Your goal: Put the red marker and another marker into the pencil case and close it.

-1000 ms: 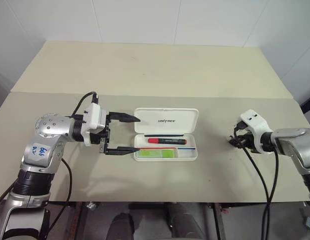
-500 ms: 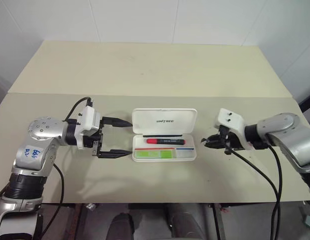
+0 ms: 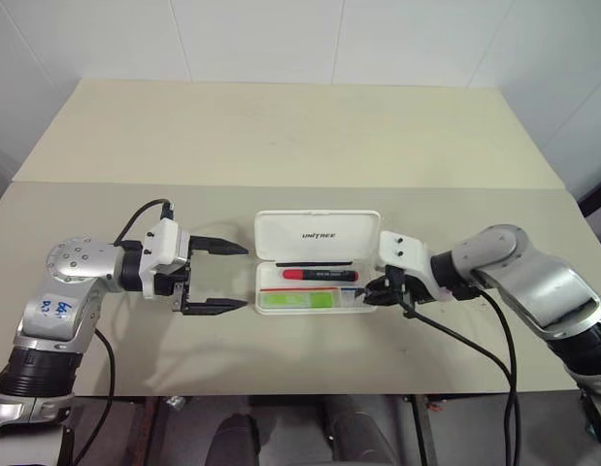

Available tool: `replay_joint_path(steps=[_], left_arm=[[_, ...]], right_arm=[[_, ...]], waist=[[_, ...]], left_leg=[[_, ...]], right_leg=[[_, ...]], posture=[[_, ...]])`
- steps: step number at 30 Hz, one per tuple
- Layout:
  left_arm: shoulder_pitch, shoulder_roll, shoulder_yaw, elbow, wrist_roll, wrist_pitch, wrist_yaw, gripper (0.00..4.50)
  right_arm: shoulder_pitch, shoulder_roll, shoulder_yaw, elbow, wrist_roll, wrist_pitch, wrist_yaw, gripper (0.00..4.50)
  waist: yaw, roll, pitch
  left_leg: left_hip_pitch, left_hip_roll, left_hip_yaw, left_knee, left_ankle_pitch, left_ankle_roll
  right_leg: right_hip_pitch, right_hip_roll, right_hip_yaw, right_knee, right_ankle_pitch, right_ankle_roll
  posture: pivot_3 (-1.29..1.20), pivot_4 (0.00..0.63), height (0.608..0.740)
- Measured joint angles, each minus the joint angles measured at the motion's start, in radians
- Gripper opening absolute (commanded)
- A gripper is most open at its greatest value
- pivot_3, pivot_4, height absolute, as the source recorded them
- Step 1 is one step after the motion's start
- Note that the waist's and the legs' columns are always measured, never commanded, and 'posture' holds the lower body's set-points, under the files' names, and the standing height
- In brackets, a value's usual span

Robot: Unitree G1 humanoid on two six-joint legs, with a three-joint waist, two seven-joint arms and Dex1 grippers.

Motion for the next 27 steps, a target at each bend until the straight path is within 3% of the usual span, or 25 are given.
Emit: replay_joint_path(steps=[12, 13, 23, 27], left_arm=[[0.008, 0.001, 0.003, -0.032, 0.000, 0.009, 0.018, 4.50], [0.008, 0.001, 0.003, -0.032, 0.000, 0.009, 0.019, 4.50], [0.015, 0.001, 0.004, -0.035, 0.000, 0.010, 0.025, 4.50], [0.015, 0.001, 0.004, -0.035, 0.000, 0.010, 0.025, 4.50]], right_arm=[[-0.040, 0.051, 0.049, 0.065, -0.080, -0.072, 0.028, 0.56], [-0.042, 0.054, 0.049, 0.067, -0.083, -0.075, 0.030, 1.12], [-0.056, 0.057, 0.046, 0.085, -0.110, -0.104, 0.052, 4.46], [-0.057, 0.056, 0.018, 0.085, -0.095, -0.119, 0.077, 4.46]], waist=[[-0.001, 0.000, 0.000], [-0.001, 0.000, 0.000], [-0.001, 0.000, 0.000], [0.000, 0.000, 0.000]], left_leg=[[0.000, 0.000, 0.000, 0.001, 0.000, 0.000], [0.000, 0.000, 0.000, 0.000, 0.000, 0.000], [0.000, 0.000, 0.000, 0.001, 0.000, 0.000], [0.000, 0.000, 0.000, 0.001, 0.000, 0.000]], right_leg=[[0.000, 0.000, 0.000, 0.001, 0.000, 0.000], [0.000, 0.000, 0.000, 0.001, 0.000, 0.000], [0.000, 0.000, 0.000, 0.001, 0.000, 0.000], [0.000, 0.000, 0.000, 0.001, 0.000, 0.000]], posture=[[0.00, 0.150, 0.740], [0.00, 0.150, 0.740], [0.00, 0.150, 0.740], [0.00, 0.150, 0.740]])
